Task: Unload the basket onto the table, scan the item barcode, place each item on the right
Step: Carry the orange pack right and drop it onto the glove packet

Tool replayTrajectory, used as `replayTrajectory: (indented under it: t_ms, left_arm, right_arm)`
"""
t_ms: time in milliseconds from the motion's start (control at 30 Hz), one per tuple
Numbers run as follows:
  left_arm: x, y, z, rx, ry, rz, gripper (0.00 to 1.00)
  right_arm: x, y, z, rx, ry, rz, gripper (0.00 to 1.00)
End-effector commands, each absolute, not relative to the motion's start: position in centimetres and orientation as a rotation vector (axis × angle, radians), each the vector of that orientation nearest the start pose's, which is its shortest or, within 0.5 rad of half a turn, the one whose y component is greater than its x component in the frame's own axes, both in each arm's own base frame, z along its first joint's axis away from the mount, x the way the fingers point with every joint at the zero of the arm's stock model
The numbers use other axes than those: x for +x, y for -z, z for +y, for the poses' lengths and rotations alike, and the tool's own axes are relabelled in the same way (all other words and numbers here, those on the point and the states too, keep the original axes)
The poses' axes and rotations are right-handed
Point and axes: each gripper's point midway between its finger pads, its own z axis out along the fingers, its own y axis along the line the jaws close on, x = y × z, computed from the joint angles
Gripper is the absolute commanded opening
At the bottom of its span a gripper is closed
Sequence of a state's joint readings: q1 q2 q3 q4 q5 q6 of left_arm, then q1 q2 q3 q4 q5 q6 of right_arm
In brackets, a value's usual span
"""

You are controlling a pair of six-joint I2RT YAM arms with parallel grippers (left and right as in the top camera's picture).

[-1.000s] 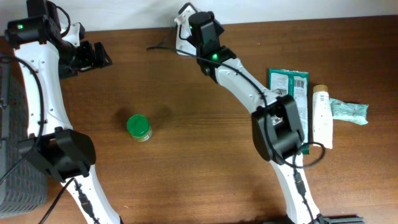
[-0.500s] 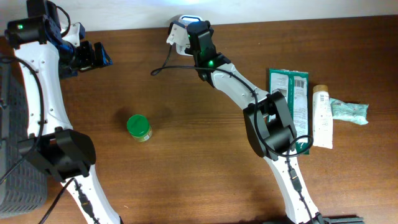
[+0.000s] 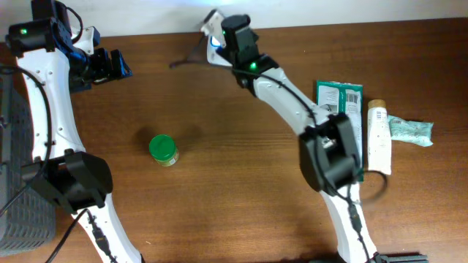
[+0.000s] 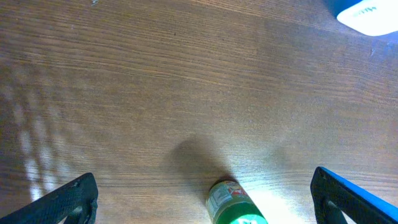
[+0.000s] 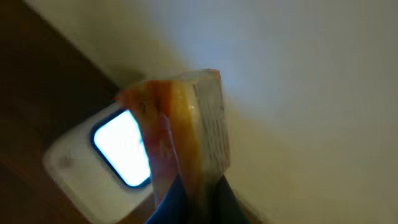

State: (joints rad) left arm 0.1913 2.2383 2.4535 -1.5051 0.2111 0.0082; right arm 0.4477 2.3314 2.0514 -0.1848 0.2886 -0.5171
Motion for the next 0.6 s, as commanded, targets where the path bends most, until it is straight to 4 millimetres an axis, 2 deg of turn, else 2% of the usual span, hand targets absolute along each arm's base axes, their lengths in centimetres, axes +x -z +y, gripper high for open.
replayTrajectory:
  t_ms: [0,67,100,133,233,300,467,567]
  left_arm:
    - [47.6,-20.2,5.7,-0.209,0.255,2.813,0.99]
    - [47.6,-20.2,5.7,-0.209,0.255,2.813,0.99]
    - [47.6,-20.2,5.7,-0.209,0.255,2.813,0.99]
    - [47.6,-20.2,5.7,-0.209,0.255,2.813,0.99]
    - [47.6,-20.2,5.7,-0.209,0.255,2.813,0.99]
    - [47.6,-20.2,5.7,-0.209,0.255,2.813,0.99]
    - [47.6,-20.2,5.7,-0.209,0.255,2.813,0.99]
    - [47.6,-20.2,5.7,-0.209,0.255,2.813,0.99]
  right_arm:
    - [57.0,-28.8,21.6,-0.399,0.098,1.99,0.04]
    - [51.5,-29.5,18.8,-0.242,0.028,2.19,0.04]
    - [49.2,-29.0,17.8,-0.213,-0.004,2.284,0.04]
    - [46.8,-27.8,16.5,-0.191,-0.009,2.399,0.04]
    - [42.3,-22.8,11.4,0.047,0.084,2.712,0.04]
    - [40.6,-19.2,9.6,0.12,0.025,2.878,0.05]
    - [38.1,-11.4,4.3,0.305,0.086,3.045,0.04]
    - [36.4,-8.9,0.8,0.455,0.117,3.098,0.04]
